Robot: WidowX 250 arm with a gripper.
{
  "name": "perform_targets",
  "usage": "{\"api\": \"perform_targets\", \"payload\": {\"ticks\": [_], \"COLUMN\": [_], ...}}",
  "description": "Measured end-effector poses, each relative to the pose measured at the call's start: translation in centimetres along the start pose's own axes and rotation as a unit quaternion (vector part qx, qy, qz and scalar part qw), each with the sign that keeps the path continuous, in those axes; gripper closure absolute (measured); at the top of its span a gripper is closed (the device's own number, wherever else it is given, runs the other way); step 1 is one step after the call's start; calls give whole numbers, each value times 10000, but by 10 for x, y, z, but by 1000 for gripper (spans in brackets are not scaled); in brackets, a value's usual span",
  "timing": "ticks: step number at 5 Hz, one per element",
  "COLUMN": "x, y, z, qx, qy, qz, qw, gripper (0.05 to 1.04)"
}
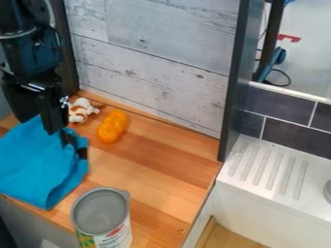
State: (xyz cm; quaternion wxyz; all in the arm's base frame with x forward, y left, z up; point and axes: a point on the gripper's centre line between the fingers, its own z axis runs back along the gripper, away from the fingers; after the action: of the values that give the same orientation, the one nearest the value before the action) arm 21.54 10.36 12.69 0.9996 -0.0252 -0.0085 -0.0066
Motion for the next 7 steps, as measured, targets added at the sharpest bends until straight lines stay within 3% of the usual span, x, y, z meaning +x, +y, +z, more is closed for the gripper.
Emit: {"api": "perform_targets", "payload": {"ticks": [1, 3, 4, 5, 7], "x": [-4, -43, -59, -70, -94], "y": [-2, -44, -59, -78, -89], "z": [-6, -2, -17, -44, -61], "qx": [-62, 182, 69, -78, -279], "qy": [115, 490, 873, 1547, 2023], "qz": [30, -136, -308, -533, -651], "qw": [9999, 9985, 9957, 9865, 9768], "gripper": [83, 83, 83, 83, 83]}}
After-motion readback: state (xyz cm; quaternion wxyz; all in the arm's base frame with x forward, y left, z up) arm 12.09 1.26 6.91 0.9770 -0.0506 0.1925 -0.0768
